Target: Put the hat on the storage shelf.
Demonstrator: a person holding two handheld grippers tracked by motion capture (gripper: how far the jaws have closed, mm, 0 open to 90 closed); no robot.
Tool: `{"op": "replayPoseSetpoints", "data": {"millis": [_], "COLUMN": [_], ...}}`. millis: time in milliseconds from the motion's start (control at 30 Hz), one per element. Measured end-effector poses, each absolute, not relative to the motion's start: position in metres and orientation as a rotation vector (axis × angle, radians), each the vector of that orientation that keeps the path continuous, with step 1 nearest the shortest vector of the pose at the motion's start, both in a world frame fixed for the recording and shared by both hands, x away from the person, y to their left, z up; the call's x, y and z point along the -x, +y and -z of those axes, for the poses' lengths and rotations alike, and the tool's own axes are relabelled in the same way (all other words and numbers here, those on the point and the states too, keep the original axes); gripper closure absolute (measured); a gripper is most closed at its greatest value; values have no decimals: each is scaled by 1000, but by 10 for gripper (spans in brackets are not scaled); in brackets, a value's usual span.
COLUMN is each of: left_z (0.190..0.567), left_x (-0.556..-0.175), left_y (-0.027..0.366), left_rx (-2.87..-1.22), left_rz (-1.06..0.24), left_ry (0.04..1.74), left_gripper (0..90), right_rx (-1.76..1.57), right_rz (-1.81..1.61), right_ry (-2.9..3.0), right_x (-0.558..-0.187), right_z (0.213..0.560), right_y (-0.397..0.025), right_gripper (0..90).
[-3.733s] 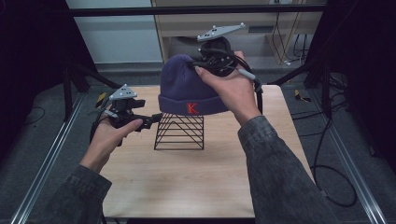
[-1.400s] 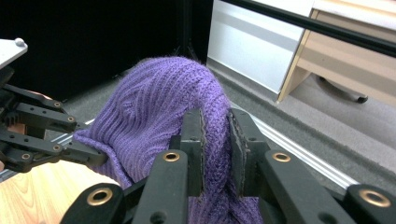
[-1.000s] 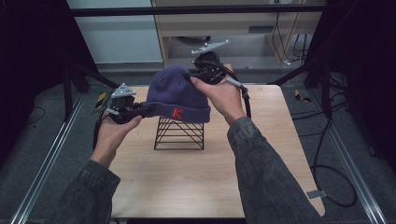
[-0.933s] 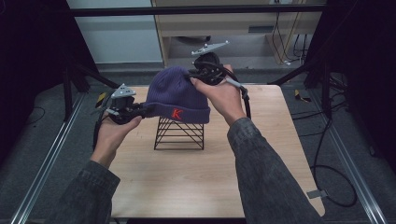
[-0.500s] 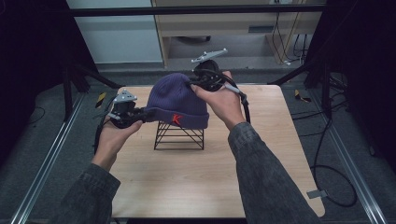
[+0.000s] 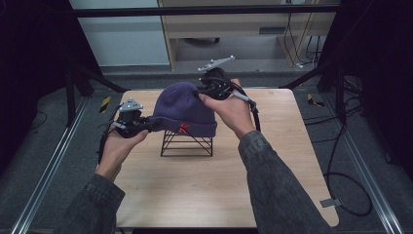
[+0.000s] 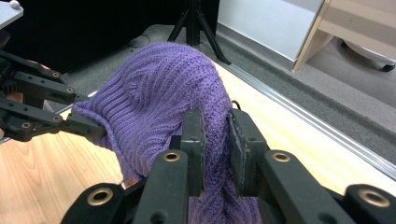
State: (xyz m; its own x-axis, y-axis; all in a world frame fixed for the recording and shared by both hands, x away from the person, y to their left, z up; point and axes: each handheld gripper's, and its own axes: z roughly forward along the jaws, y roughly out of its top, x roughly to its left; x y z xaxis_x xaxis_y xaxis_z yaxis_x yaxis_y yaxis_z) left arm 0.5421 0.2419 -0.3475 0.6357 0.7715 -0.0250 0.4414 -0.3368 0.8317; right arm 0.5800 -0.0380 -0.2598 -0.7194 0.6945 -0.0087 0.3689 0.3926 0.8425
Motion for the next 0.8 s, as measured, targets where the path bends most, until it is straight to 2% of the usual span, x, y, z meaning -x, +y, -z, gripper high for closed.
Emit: {"op": "replayPoseSetpoints", "data": {"millis": [800], "left_z": [379], "left_x": [-541], "left_y": [248], "left_rx": [-1964], "left_rz": [-434], "left_ry": [985], "left_gripper": [715], "right_rx": [-881], "right_rz": [-1196], "right_ry": [2370], "right_x": [-568], "right_z": [281], "right_y": [-29], "right_gripper": [779]}}
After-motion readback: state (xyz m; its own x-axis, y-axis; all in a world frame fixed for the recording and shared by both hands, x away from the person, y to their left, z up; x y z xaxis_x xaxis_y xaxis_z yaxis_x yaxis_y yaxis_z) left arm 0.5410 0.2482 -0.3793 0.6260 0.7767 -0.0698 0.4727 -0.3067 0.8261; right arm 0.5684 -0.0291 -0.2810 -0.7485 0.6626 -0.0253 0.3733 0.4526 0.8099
